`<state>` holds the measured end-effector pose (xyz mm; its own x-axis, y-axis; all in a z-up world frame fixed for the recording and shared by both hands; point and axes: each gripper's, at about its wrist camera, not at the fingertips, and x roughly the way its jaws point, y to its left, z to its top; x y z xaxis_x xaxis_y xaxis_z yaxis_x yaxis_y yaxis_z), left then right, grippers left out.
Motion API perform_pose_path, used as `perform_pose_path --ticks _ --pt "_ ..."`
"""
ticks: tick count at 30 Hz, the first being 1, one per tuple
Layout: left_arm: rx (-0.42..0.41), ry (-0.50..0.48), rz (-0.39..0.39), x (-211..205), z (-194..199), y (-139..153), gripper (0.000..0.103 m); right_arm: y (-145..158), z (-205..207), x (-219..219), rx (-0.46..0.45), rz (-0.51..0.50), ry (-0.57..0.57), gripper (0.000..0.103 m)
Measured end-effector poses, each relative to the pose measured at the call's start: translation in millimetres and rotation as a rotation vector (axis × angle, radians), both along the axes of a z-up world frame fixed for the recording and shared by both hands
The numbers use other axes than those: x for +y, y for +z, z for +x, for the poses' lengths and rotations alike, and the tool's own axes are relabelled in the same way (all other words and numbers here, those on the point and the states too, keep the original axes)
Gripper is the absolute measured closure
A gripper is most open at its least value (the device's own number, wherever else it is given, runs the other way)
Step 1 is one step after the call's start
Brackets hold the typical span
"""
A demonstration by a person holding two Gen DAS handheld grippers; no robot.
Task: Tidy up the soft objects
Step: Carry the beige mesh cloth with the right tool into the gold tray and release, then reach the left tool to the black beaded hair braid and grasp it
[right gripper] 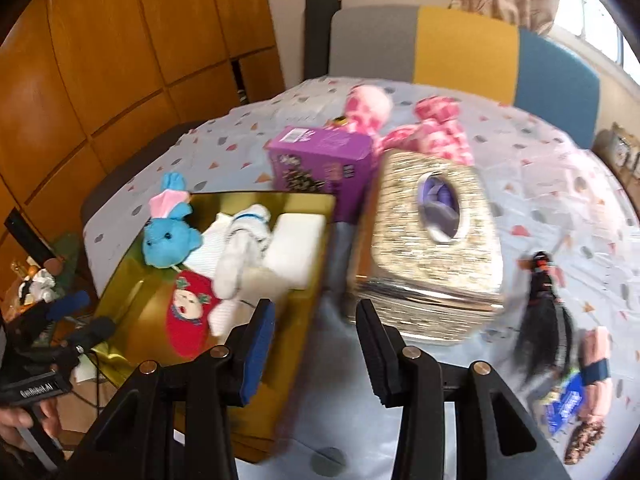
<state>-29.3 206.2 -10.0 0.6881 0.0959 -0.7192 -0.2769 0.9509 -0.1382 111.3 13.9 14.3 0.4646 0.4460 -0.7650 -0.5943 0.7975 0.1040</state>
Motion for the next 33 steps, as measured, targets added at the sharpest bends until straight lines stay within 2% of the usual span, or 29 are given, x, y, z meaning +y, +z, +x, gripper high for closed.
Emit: perform_pose_path --ticks 5,19,24,26,30,33 --pt "-0.006 -0.042 0.044 -20 6 6 0.019 7 1 -36 -0.062 -0.02 -0.066 0.061" --pt "0.004 -0.186 0.108 -77 24 14 0.017 5 26 -150 -0.125 -0.06 -0.332 0.061" --pt "0.013 -0.246 0.103 -99 34 17 0.017 -4 40 -212 -0.148 -0.044 -0.517 0.061" --pt "-0.001 -0.284 0.117 -112 38 23 0.017 -13 45 -243 -0.141 -0.025 -0.628 0.061" --pt "-0.027 -0.367 0.102 -139 54 35 0.017 -28 51 -298 -0.034 0.078 -0.85 0.061" --pt "-0.03 -0.438 0.087 -164 69 41 0.017 -31 48 -324 -0.001 0.154 -0.945 0.061"
